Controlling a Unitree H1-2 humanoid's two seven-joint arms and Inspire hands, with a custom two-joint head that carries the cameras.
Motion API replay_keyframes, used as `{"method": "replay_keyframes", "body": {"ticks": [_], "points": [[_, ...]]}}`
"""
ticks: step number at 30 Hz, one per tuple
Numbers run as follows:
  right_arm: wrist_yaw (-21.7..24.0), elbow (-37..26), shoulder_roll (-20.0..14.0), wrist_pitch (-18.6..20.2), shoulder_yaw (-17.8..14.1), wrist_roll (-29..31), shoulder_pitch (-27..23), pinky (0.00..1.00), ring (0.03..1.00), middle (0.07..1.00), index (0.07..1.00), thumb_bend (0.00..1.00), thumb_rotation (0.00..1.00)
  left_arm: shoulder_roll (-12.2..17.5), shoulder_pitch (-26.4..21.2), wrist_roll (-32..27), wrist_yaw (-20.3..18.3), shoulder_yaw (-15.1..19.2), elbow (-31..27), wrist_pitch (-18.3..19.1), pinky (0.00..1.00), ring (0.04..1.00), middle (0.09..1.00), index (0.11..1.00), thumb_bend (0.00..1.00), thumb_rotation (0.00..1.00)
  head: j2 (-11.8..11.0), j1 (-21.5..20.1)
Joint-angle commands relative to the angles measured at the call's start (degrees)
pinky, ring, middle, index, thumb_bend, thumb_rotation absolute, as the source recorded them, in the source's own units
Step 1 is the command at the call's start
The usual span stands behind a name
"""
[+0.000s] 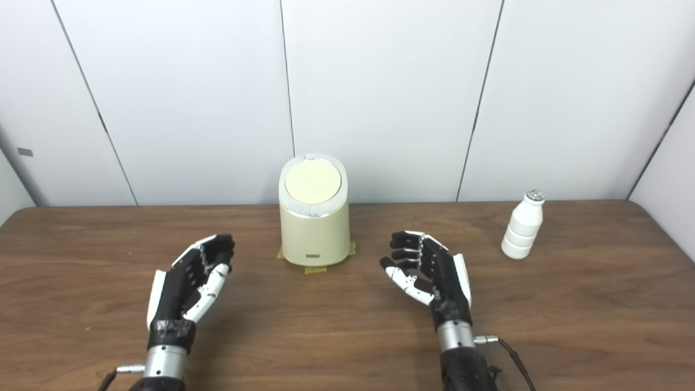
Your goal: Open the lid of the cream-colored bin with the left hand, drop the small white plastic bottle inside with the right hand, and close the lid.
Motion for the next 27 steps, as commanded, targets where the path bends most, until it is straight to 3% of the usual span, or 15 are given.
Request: {"method": "replay_keyframes", "body": {"ticks": [1,3,7,10,13,17,20,25,27], "points": [[-0.59,0.25,0.31,-1.75,0.23,-0.1,-1.58,0.52,0.598,0.627,0.611,0.27,0.12,0.12,-2.91,-0.05,-0.5,0.04,-4.01,0.93,0.85,0.879,0.864,0.842,0.73,0.68,-0.09,-0.1],[-0.61,0.39,0.37,-1.73,0.27,-0.11,-1.64,0.52,0.596,0.624,0.609,0.27,0.13,-0.26,-4.02,-2.14,-1.05,0.35,-5.63,1.91,0.88,0.911,0.892,0.866,0.71,0.7,-0.21,0.1],[-0.94,0.22,0.69,-0.94,0.24,-0.33,-1.73,0.52,0.595,0.627,0.613,0.28,0.13,-0.76,-6.89,-3.59,-0.94,0.74,-7.47,3.33,0.88,0.903,0.902,0.889,0.51,0.77,-0.26,0.09],[-1.0,0.35,0.64,-1.61,0.53,-0.61,-1.75,0.52,0.594,0.625,0.612,0.27,0.13,-1.16,-9.49,-1.62,0.32,1.03,-8.26,5.33,0.85,0.886,0.889,0.883,0.48,0.66,-0.23,-0.07],[-1.16,0.31,0.47,-1.71,0.87,-1.05,-1.71,0.52,0.593,0.622,0.609,0.26,0.13,-2.07,-12.98,1.49,2.28,1.33,-8.29,8.72,0.81,0.868,0.871,0.853,0.65,0.39,-0.22,-0.16],[-1.31,0.54,0.55,-2.27,0.85,-0.86,-1.71,0.52,0.594,0.622,0.607,0.27,0.12,-2.43,-17.25,5.31,3.59,0.76,-6.88,11.99,0.85,0.907,0.89,0.876,0.78,0.24,-0.11,-0.41],[-1.52,0.76,0.48,-2.65,0.91,-1.06,-1.77,0.51,0.589,0.619,0.605,0.27,0.14,-2.37,-19.96,8.85,4.62,-0.04,-4.94,14.15,0.86,0.922,0.921,0.903,0.81,0.2,-0.14,-0.42],[-1.57,1.22,0.51,-2.6,0.84,-0.67,-1.93,0.52,0.596,0.624,0.608,0.28,0.15,-1.55,-24.06,14.96,5.74,-1.82,-0.92,18.29,0.95,0.993,0.993,0.993,0.86,0.27,-0.24,-0.41],[-1.78,1.18,0.57,-2.26,0.86,-0.85,-1.94,0.51,0.594,0.622,0.606,0.28,0.15,-1.76,-25.98,17.06,6.63,-2.38,1.23,19.92,0.93,0.999,0.999,0.999,0.89,0.28,-0.25,-0.42]]}}
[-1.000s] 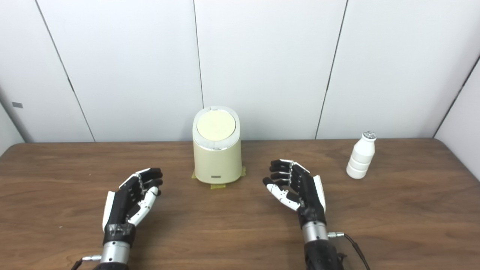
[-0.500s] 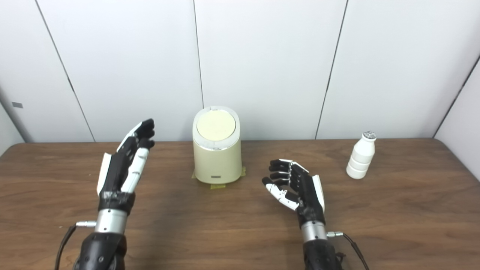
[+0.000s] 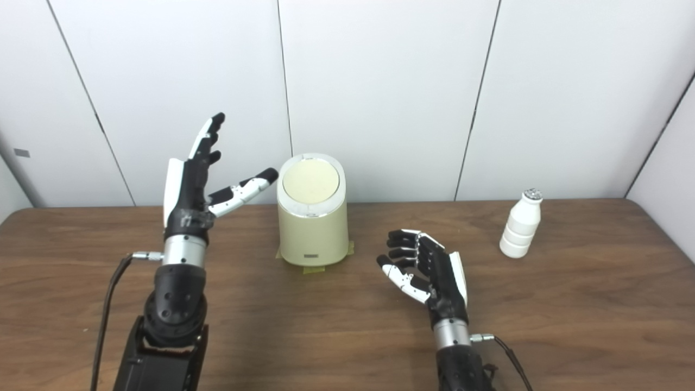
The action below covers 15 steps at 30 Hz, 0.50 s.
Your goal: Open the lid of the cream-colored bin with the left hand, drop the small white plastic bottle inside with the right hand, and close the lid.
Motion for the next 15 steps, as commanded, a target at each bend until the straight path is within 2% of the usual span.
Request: {"method": "replay_keyframes", "body": {"ticks": [1,6,11,15], "points": [[-0.47,0.32,0.29,-1.88,0.21,-0.26,-1.25,0.52,0.595,0.622,0.607,0.28,0.16,-0.05,-4.87,2.66,1.69,-0.51,0.68,1.03,0.88,0.996,1.0,1.0,0.91,0.28,-0.01,-0.11],[-0.46,0.73,0.29,-2.68,0.32,-0.02,-1.26,0.52,0.595,0.623,0.608,0.28,0.16,0.25,-8.1,4.88,3.0,-1.53,5.29,1.19,0.89,1.0,1.0,1.0,0.91,0.26,-0.26,-0.19],[-0.78,0.53,0.44,-2.39,0.37,-0.21,-1.23,0.52,0.594,0.621,0.606,0.28,0.15,0.08,-10.7,5.87,3.68,-2.29,8.94,1.3,0.85,0.999,1.0,1.0,0.91,0.24,-0.28,-0.34],[-0.78,0.7,0.51,-2.16,0.18,0.24,-1.27,0.52,0.599,0.625,0.611,0.29,0.16,0.13,-12.1,6.88,3.47,-3.77,11.3,1.33,0.86,1.0,1.0,1.0,0.9,0.24,-0.77,-0.08]]}}
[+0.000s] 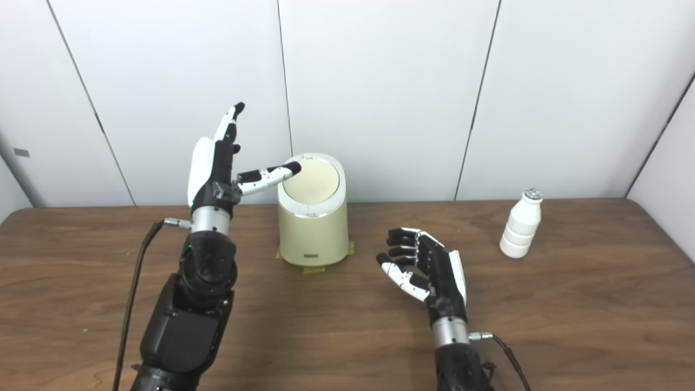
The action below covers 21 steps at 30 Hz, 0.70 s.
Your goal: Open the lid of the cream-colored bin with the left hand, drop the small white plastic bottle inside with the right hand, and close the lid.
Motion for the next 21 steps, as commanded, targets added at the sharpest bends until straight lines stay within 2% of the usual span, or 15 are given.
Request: {"method": "replay_keyframes", "body": {"ticks": [1,5,8,13,21], "points": [[-0.3,0.46,0.38,-2.22,0.13,0.15,-0.97,0.52,0.598,0.624,0.611,0.29,0.16,0.04,-4.17,1.67,1.03,-1.03,0.3,-0.69,0.88,1.0,1.0,1.0,0.9,0.24,0.0,-0.14],[-0.32,0.8,0.54,-2.7,0.01,0.65,-1.02,0.52,0.595,0.622,0.609,0.28,0.12,0.39,-4.98,3.6,1.53,-2.92,2.51,-0.89,0.95,1.0,1.0,1.0,0.9,0.27,0.02,-0.28],[-0.37,1.13,0.51,-3.46,0.2,0.49,-1.04,0.51,0.593,0.618,0.605,0.29,0.14,0.55,-5.45,4.49,1.27,-3.92,3.4,0.01,0.99,1.0,1.0,1.0,0.91,0.28,0.01,-0.49],[-0.74,0.53,0.75,-2.32,0.2,-0.1,-0.91,0.51,0.59,0.619,0.606,0.29,0.17,0.58,-6.52,7.08,0.89,-5.8,4.62,3.05,1.0,1.0,1.0,1.0,0.91,0.29,0.02,-0.64],[-0.59,-0.23,0.7,-1.75,0.31,-0.41,-0.62,0.52,0.595,0.623,0.61,0.28,0.17,1.13,-8.39,8.42,2.47,-7.16,9.81,2.93,1.0,1.0,1.0,1.0,0.91,0.24,0.09,-0.83]]}}
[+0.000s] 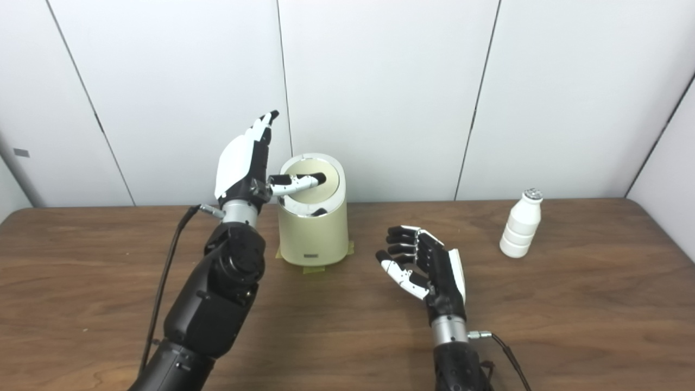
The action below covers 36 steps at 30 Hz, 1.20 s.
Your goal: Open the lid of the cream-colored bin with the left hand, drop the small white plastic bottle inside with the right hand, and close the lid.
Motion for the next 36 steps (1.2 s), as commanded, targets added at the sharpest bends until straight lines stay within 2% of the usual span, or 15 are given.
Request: {"method": "replay_keyframes", "body": {"ticks": [1,8,14,18,19,22,24,29,36], "points": [[-0.33,-0.73,0.49,-0.62,0.2,-0.12,-0.29,0.52,0.595,0.623,0.611,0.29,0.17,0.58,-3.77,1.66,1.87,-0.23,0.03,-0.99,1.0,1.0,1.0,1.0,0.91,0.24,0.01,-0.04],[-0.39,-0.66,0.58,-0.9,0.19,-0.21,-0.25,0.52,0.594,0.624,0.609,0.3,0.17,1.01,-4.19,2.61,2.8,-0.67,2.86,-0.22,1.0,1.0,1.0,1.0,0.85,0.21,-0.01,-0.22],[-0.44,-0.75,0.49,-1.14,0.38,-0.65,-0.14,0.51,0.591,0.62,0.609,0.28,0.17,1.92,-4.48,5.03,3.9,-2.13,4.91,0.73,1.0,1.0,1.0,1.0,0.9,0.13,0.08,-0.35],[-0.44,-0.67,0.44,-1.51,0.43,-0.73,-0.1,0.52,0.59,0.619,0.609,0.27,0.16,2.82,-4.41,7.97,5.26,-4.25,5.71,0.8,1.0,1.0,1.0,1.0,0.9,0.06,0.14,-0.38],[-0.48,-0.82,0.49,-1.3,0.43,-0.8,-0.05,0.52,0.591,0.62,0.609,0.27,0.16,3.44,-4.45,9.77,6.07,-5.6,6.01,0.38,1.0,1.0,1.0,1.0,0.91,0.08,0.25,-0.47],[-0.35,-1.18,0.45,-0.71,0.44,-0.85,0.0,0.52,0.594,0.623,0.612,0.27,0.16,4.93,-4.75,13.82,8.03,-8.97,6.52,-0.9,1.0,1.0,1.0,1.0,0.98,0.23,0.28,-0.3],[-0.25,-1.28,0.35,-0.51,0.51,-0.97,-0.01,0.52,0.595,0.625,0.614,0.27,0.16,5.75,-4.98,16.16,8.16,-10.95,5.79,-1.22,1.0,1.0,1.0,1.0,0.99,0.25,0.28,-0.3],[-0.56,-0.98,0.57,-0.77,0.41,-0.99,-0.07,0.51,0.595,0.624,0.609,0.29,0.17,6.6,-5.74,19.17,7.4,-13.2,4.87,-0.62,1.0,1.0,1.0,1.0,1.0,0.24,0.1,-0.29],[-0.68,-0.81,0.52,-0.84,0.48,-1.45,-0.08,0.52,0.592,0.621,0.608,0.28,0.17,6.76,-5.51,21.16,7.21,-13.55,4.46,0.23,1.0,1.0,1.0,1.0,1.0,0.24,-0.06,-0.45]]}}
